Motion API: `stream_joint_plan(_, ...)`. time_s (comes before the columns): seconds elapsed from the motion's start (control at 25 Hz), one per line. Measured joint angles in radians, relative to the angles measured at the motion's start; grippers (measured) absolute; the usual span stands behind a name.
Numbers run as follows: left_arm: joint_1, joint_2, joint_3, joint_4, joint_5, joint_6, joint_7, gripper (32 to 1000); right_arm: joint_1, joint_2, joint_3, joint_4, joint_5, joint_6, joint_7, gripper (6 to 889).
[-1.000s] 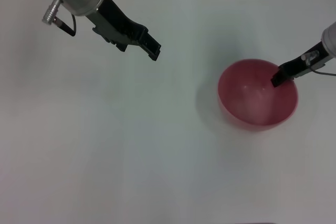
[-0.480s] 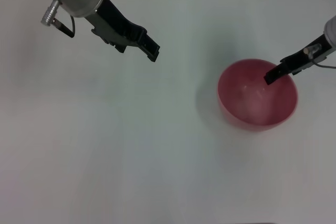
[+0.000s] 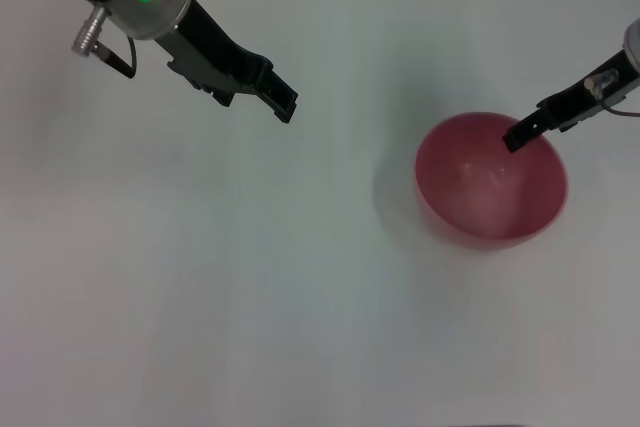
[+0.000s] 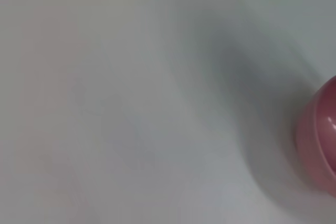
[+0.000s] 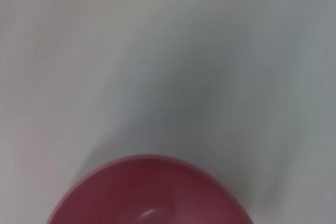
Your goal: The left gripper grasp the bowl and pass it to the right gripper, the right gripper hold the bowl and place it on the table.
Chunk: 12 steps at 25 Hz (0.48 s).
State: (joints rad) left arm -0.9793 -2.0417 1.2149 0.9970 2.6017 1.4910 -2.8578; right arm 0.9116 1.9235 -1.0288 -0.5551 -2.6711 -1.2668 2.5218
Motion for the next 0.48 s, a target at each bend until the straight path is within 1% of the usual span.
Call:
stream_joint_plan(0.08,0.005,0.0004,0.000,0.000,0.000,0.000,0.000,857,-0.002,0.000,0.011,-0.021,0.000,-0.025,0.000,874)
stream_joint_plan(0.36,0.021,0.0062,0.000,0.000,0.000,0.000,0.000,857,-0.027,0.001,0.084,-0.122,0.001,-0.126,-0.022,873)
stream_joint_plan(0.48,0.024,0.0070,-0.001,0.000,0.007,0.000,0.000,857,-0.036,0.002,0.105,-0.155,0.001,-0.155,-0.026,873)
